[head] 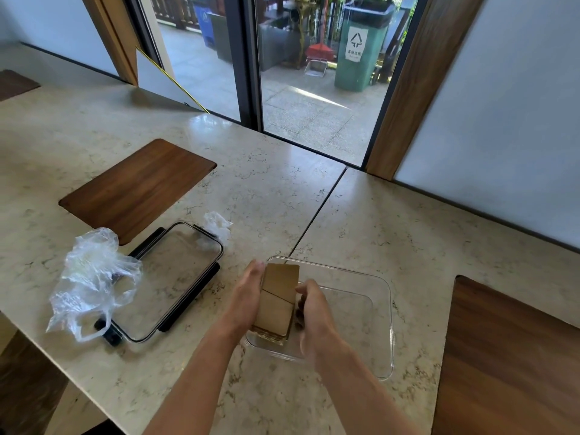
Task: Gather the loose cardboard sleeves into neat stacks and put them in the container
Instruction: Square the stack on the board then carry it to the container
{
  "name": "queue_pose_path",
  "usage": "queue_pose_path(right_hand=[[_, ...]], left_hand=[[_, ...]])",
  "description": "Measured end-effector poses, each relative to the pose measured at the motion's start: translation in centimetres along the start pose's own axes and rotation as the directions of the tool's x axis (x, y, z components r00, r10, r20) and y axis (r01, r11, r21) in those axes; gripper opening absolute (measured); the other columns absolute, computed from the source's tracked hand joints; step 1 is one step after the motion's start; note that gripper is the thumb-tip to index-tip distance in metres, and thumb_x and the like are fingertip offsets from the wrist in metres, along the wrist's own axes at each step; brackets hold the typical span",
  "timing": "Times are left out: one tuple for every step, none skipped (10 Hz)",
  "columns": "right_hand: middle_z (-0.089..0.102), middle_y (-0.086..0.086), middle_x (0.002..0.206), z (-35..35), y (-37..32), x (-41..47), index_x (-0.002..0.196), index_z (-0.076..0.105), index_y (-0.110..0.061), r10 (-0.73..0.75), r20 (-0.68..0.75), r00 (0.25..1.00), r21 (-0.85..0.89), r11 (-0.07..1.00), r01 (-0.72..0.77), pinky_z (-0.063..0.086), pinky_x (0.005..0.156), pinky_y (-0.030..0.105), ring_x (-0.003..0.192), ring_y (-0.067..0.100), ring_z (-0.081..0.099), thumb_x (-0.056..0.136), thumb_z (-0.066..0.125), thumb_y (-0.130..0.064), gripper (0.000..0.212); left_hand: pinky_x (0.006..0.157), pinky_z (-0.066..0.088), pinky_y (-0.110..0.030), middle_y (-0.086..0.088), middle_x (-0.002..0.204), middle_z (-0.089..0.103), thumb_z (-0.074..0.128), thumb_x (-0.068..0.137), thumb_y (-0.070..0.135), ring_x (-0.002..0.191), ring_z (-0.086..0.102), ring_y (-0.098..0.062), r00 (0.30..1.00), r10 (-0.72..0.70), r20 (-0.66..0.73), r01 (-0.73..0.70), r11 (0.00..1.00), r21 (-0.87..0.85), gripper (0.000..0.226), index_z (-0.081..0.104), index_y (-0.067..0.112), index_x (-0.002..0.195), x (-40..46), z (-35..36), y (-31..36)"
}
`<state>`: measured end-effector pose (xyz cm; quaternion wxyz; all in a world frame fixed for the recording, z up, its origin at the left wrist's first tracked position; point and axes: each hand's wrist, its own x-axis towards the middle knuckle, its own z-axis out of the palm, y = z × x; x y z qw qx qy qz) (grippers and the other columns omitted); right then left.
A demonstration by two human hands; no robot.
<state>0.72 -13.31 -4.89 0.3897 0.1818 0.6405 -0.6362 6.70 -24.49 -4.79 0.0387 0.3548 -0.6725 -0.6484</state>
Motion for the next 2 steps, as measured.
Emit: queue_pose_path(right_hand=[[0.048,-0.013,0.039,-0.6,-0.6,-0.6,0.061,0.051,-0.023,0.001,-0.019,1.000,0.027,1.000,0.000,0.035,0.060,0.031,0.054,0.012,0.050,0.092,0.055,-0.030,0.031],[0.060,-0.005,0.073,-1.5,-2.4,-2.4,0.071,0.063,-0.023,0.003,-0.041,0.999,0.036,0.999,-0.002,0.039,0.066,0.031,0.077,0.018,0.052,0.091,0.061,-0.033,0.022]], left_hand=[[0.124,0.023,-0.032,-0.004,0.167,0.036,0.026,0.106,0.060,0.155,0.026,-0.019,0.991,0.107,-0.073,-0.089,0.971,0.221,0.067,0.035,0.021,0.160,0.2,-0.9,0.5],[0.126,0.012,-0.045,-0.007,0.172,0.023,0.028,0.106,0.059,0.159,0.013,-0.021,0.964,0.230,-0.134,-0.154,0.892,0.425,0.069,0.022,0.022,0.165,-0.2,-0.8,2.0]])
